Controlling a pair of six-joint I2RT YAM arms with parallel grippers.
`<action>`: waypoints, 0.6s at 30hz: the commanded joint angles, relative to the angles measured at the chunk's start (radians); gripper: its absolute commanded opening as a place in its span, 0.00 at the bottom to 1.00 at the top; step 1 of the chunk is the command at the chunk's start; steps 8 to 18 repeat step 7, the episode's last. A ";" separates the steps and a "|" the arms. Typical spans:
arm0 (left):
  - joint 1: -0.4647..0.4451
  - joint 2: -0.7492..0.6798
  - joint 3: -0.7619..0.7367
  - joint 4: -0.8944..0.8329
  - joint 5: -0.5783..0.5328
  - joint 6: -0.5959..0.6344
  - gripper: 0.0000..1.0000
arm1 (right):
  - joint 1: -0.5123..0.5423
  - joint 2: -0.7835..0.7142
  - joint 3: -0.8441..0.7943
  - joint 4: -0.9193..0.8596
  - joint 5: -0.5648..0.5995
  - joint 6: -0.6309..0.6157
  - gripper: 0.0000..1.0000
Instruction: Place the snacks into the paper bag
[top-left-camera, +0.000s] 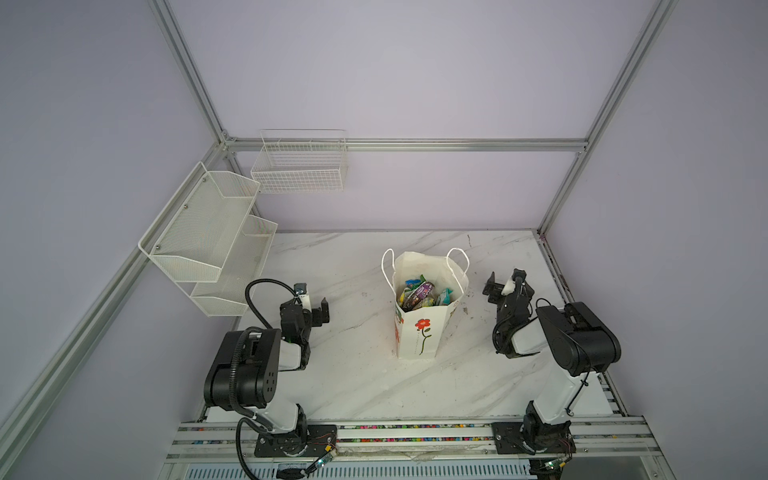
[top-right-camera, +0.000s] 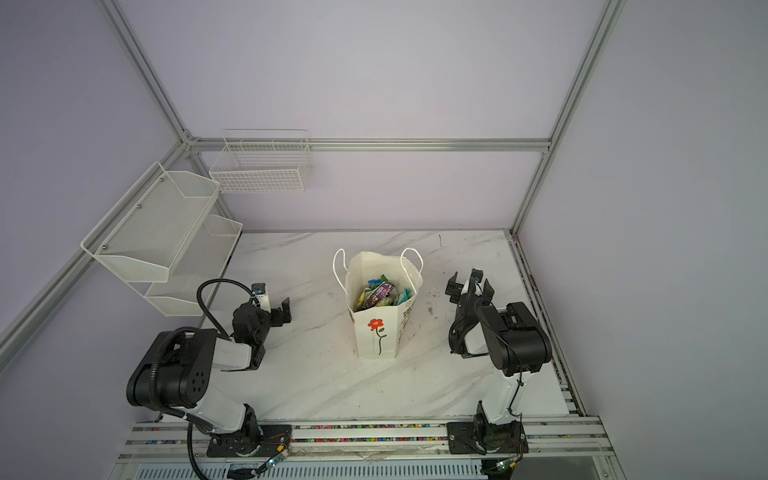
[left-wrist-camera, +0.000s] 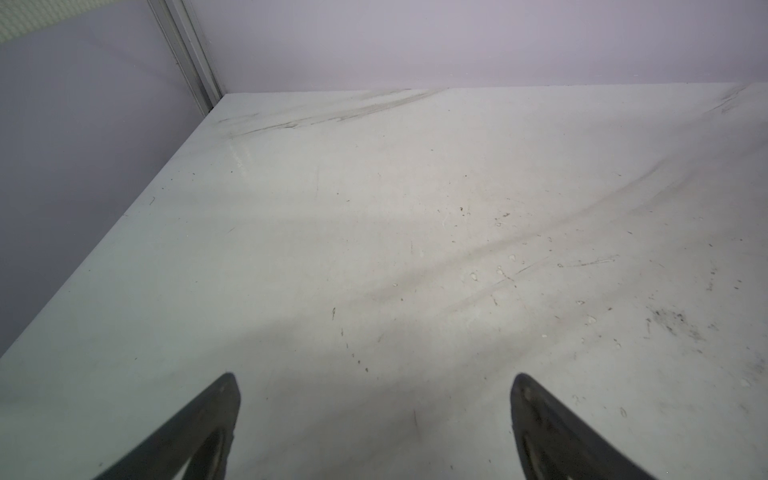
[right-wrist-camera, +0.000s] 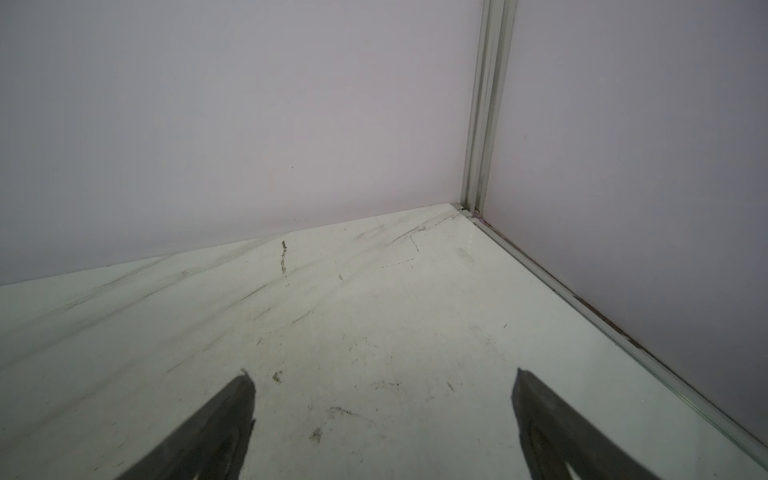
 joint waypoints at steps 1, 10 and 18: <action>-0.002 -0.018 0.048 0.043 0.012 -0.007 1.00 | -0.005 -0.020 -0.004 0.028 0.006 -0.013 0.97; -0.002 -0.024 0.049 0.032 0.014 -0.006 1.00 | -0.004 -0.018 -0.001 0.024 -0.027 -0.022 0.97; -0.002 -0.024 0.049 0.032 0.014 -0.006 1.00 | -0.004 -0.018 -0.001 0.024 -0.027 -0.022 0.97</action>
